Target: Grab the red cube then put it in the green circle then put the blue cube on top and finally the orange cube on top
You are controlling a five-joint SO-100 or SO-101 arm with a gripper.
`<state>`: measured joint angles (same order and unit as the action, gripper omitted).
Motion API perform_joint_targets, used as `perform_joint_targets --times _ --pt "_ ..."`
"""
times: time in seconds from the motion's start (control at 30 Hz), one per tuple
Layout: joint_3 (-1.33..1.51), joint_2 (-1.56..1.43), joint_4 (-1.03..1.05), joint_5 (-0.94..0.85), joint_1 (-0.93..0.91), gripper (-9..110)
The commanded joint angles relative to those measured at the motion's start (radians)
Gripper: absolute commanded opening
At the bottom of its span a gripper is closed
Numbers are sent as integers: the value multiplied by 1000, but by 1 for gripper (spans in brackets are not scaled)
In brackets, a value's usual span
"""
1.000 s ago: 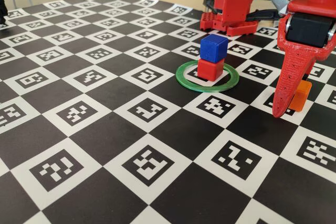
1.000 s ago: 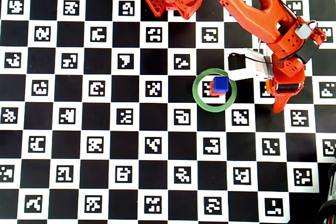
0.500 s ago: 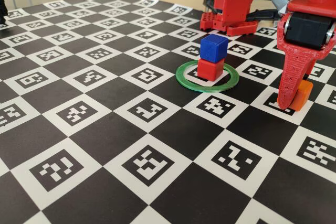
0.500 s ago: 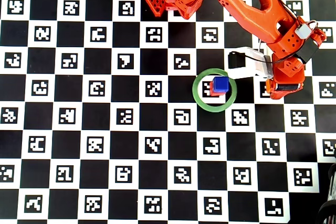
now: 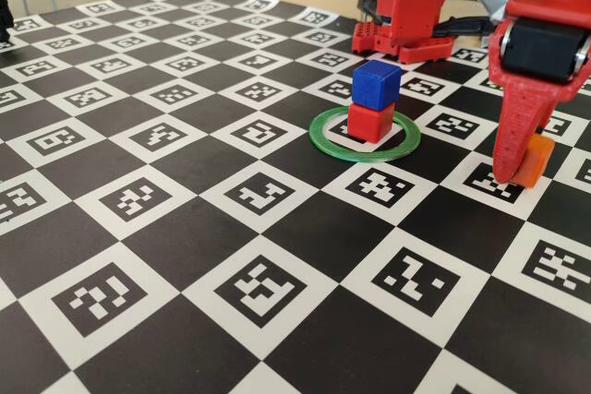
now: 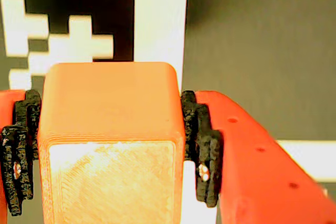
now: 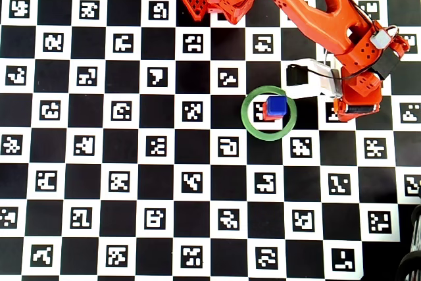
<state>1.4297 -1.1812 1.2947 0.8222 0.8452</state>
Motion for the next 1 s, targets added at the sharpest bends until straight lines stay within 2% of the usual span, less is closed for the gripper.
perform_joint_targets --times 0.0,0.2,0.43,0.73,0.97 --pt "-132 -114 106 -26 -21 7" --pt "-218 -218 290 -104 -107 7" --pt "-270 -325 517 -308 -287 5" --pt "-140 -529 531 -509 -538 4" --pt "26 -632 531 -577 -555 4"
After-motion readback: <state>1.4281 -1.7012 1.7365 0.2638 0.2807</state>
